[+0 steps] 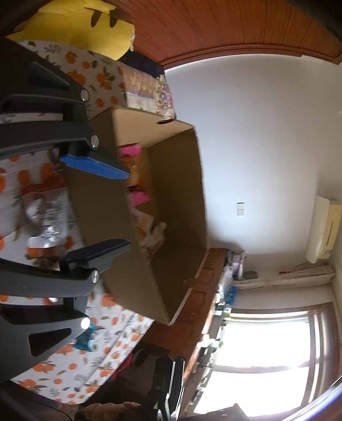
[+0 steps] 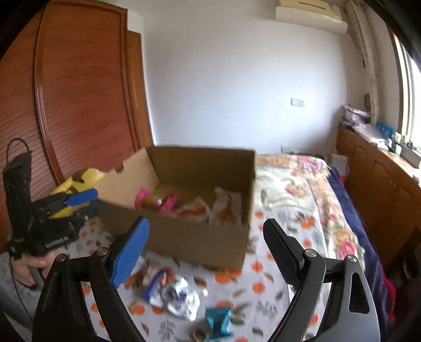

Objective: Organize snacks
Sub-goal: 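Move both tools back to the remaining snacks on the tablecloth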

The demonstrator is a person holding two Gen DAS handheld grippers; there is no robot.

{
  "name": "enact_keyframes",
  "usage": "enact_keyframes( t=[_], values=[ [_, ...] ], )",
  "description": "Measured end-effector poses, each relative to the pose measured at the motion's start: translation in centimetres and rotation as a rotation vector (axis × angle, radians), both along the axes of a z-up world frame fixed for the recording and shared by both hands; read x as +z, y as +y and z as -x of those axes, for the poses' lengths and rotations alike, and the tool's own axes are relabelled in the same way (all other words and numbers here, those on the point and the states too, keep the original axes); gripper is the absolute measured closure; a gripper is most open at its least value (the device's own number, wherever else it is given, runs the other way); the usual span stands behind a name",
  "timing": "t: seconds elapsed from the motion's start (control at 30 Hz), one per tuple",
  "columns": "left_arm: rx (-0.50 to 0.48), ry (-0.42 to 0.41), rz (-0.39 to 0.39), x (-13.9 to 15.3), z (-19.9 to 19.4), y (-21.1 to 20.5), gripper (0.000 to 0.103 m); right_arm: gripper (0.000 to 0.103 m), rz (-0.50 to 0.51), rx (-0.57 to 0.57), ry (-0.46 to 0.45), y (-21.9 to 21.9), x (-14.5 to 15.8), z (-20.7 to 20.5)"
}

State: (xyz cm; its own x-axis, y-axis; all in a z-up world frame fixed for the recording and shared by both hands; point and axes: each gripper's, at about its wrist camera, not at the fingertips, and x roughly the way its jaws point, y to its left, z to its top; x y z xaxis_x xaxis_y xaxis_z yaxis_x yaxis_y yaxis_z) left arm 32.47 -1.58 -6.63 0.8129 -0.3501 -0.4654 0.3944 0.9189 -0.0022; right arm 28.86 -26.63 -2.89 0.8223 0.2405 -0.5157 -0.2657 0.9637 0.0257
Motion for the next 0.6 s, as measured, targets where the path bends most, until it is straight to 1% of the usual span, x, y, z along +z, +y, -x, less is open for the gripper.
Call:
enact_keyframes(
  t=[0.13,0.27,0.4,0.53,0.57,0.6],
  values=[
    [-0.006,0.057,-0.045,-2.0,0.9,-0.2,0.054,0.013,-0.006,-0.038,0.083,-1.1,-3.1,1.4],
    [-0.015,0.108,-0.076,-3.9,1.5,-0.5,0.054,0.013,0.027,-0.075,0.169,-1.7,-6.6,1.8],
    [-0.021,0.156,-0.077,-5.1,1.3,-0.6,0.054,0.013,0.05,-0.088,0.246,-2.3,-9.6,2.0],
    [0.003,0.191,-0.089,-6.4,0.8,-0.7,0.054,0.016,0.065,-0.089,0.29,-2.9,-11.7,1.7],
    [0.008,0.196,-0.092,-6.5,0.7,-0.7,0.054,0.017,0.069,-0.085,0.296,-2.9,-12.0,1.6],
    [0.012,0.2,-0.093,-6.7,0.6,-0.7,0.054,0.021,0.072,-0.075,0.299,-2.9,-12.2,1.5]
  ],
)
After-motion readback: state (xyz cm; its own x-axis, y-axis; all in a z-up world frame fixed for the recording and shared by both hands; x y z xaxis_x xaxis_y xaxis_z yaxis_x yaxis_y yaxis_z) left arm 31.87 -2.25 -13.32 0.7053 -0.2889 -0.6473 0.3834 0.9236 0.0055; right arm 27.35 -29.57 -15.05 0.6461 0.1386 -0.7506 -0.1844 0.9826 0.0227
